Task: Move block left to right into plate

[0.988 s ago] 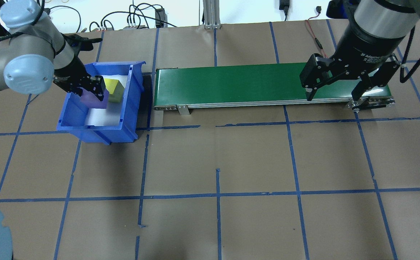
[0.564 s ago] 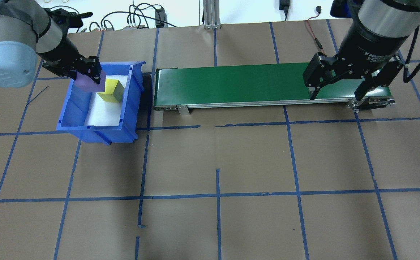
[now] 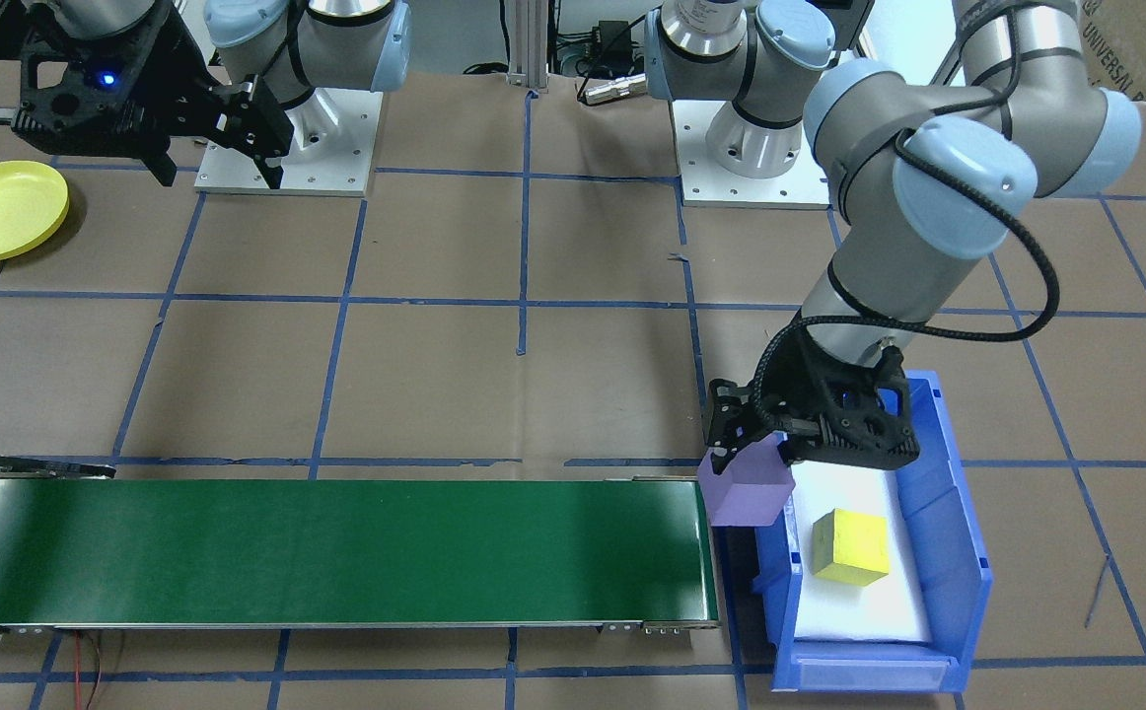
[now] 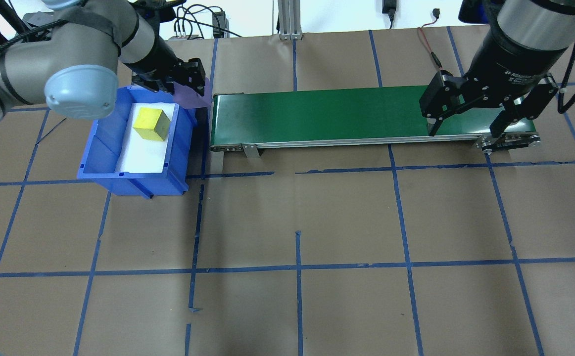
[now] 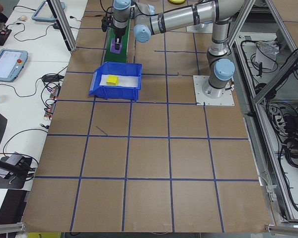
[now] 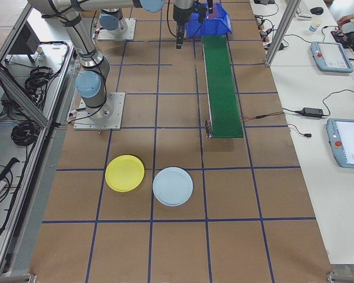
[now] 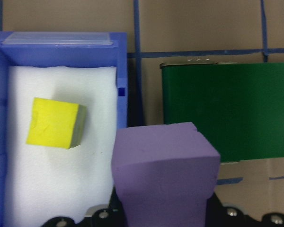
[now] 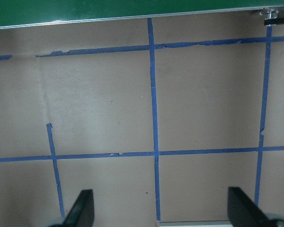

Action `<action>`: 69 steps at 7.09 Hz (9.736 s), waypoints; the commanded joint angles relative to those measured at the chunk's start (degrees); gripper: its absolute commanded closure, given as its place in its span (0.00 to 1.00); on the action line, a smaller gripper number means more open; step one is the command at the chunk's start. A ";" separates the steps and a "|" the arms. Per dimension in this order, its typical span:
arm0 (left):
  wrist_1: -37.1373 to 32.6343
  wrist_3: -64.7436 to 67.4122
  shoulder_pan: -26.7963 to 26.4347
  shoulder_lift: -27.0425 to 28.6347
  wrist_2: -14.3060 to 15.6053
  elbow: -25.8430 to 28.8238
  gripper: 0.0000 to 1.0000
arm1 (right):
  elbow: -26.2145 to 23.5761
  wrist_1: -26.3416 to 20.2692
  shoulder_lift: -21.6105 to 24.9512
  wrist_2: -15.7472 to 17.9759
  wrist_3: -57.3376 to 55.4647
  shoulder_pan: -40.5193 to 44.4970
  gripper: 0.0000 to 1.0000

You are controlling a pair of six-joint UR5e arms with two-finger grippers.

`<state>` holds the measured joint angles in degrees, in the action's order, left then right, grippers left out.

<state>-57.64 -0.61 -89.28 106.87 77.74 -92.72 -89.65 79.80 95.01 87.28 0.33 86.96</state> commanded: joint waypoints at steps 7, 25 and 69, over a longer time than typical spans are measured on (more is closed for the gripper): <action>8.79 2.13 -1.26 3.89 0.54 0.17 0.00 | 0.00 0.00 -0.09 0.00 0.02 -0.39 0.00; -2.50 -18.06 11.94 -1.86 4.79 -0.20 0.60 | 6.06 28.65 -30.76 -11.95 16.53 -15.33 0.00; -31.92 -3.70 4.82 -17.04 11.38 -1.24 0.00 | -3.68 31.98 -21.89 6.94 31.16 -37.33 0.71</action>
<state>-89.56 -4.31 -84.46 89.83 89.12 -93.95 -91.62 112.48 72.09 93.04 26.09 56.55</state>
